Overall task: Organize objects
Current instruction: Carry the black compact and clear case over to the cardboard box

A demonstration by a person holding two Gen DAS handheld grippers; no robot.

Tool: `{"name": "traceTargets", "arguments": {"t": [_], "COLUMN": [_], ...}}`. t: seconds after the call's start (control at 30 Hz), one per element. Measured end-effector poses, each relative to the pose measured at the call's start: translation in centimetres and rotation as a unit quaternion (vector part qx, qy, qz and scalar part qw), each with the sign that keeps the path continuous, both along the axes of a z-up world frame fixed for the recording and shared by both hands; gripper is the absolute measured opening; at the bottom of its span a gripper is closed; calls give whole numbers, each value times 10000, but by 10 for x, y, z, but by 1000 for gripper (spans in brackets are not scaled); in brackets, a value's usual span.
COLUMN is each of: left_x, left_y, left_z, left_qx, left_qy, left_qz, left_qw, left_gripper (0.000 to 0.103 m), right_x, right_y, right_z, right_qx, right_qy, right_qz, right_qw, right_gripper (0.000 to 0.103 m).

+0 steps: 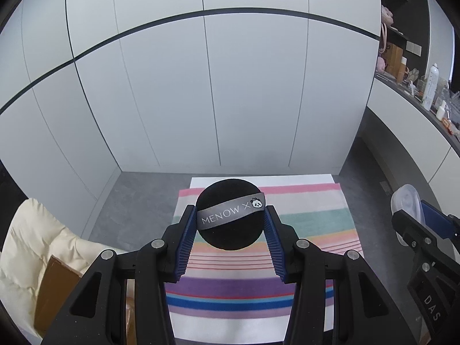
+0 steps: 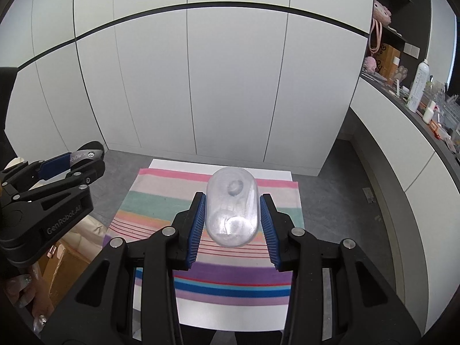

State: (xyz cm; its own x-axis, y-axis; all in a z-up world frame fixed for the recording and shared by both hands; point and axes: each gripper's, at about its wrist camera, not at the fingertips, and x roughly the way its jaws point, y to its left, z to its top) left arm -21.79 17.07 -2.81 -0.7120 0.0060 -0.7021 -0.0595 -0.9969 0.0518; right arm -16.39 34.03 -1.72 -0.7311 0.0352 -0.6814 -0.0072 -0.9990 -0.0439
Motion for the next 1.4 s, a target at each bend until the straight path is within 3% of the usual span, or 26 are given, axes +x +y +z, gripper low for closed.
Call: {"name": "traceTargets", "arguments": {"t": [0.4, 0.73, 0.9, 1.17, 1.4], "left_x": [43, 120, 144, 157, 146], "left_y": [12, 4, 8, 3, -23], "left_z": [10, 5, -21, -55, -54], "left_qx": [-305, -326, -190, -191, -90], "left_qy": [-48, 29, -389, -759, -708], "left_qz": [-223, -622, -884, -918, -605], "left_qw": [9993, 9975, 9951, 9927, 9956], "left_gripper": [48, 48, 48, 48, 48], "right_x": [23, 92, 132, 172, 165], "right_y": [16, 29, 33, 39, 32], "right_z": [1, -13, -28, -52, -57], "right_qx": [63, -142, -245, -376, -311], "right_qy": [-233, -360, -444, -746, -828], "right_qz": [-259, -75, -117, -101, -70], "right_qw": [9994, 9992, 9986, 9965, 9961], "right_gripper": [40, 40, 40, 40, 40]}}
